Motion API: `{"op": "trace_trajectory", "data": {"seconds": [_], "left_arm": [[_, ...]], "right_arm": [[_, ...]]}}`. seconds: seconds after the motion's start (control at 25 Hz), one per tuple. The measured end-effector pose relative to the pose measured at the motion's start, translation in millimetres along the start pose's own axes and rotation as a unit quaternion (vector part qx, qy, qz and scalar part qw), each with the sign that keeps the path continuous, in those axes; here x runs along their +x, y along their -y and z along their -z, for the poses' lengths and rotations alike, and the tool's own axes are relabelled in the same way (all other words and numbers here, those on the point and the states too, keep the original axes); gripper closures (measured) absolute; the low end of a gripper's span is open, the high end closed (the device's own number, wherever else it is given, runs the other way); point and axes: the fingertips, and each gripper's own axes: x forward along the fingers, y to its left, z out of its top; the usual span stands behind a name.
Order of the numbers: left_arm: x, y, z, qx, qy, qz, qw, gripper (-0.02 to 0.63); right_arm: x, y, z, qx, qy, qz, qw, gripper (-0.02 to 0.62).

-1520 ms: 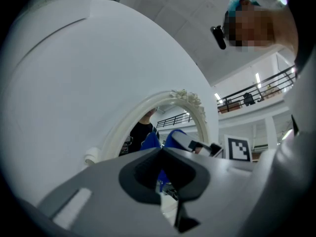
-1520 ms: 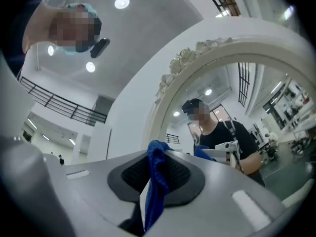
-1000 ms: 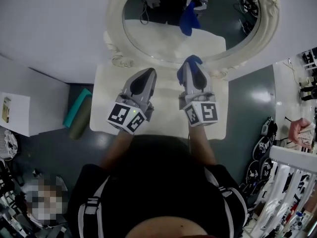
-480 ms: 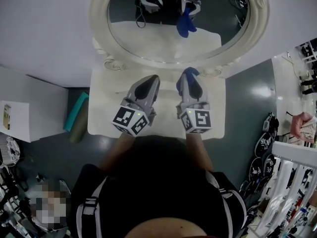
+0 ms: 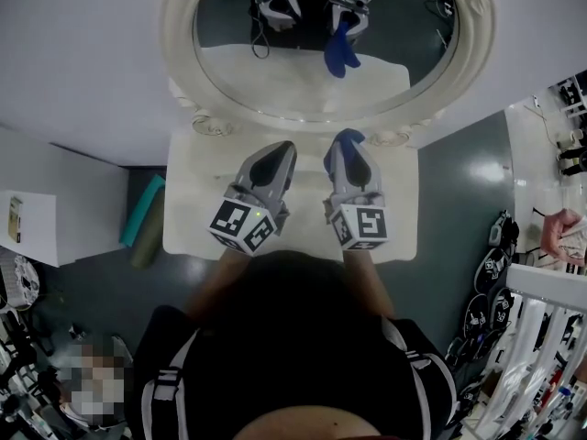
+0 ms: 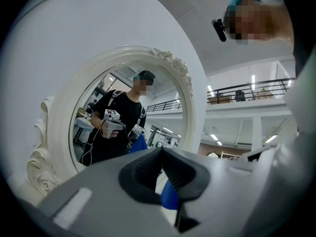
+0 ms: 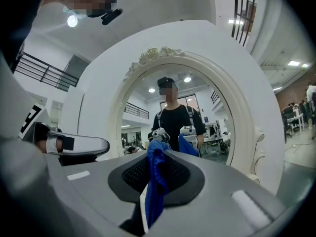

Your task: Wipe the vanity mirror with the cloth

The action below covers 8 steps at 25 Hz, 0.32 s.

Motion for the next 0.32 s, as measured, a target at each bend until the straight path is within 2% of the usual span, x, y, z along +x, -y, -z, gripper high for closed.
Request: {"op": "trace_trajectory", "data": {"seconds": [0.32], "left_arm": [[5.1,1.7,-6.2,0.004,0.004,0.008,1.0,0.597]], "right_arm": [[4.4,1.0,-3.8,-0.004,0.004,0.002,1.0,0.551]]}}
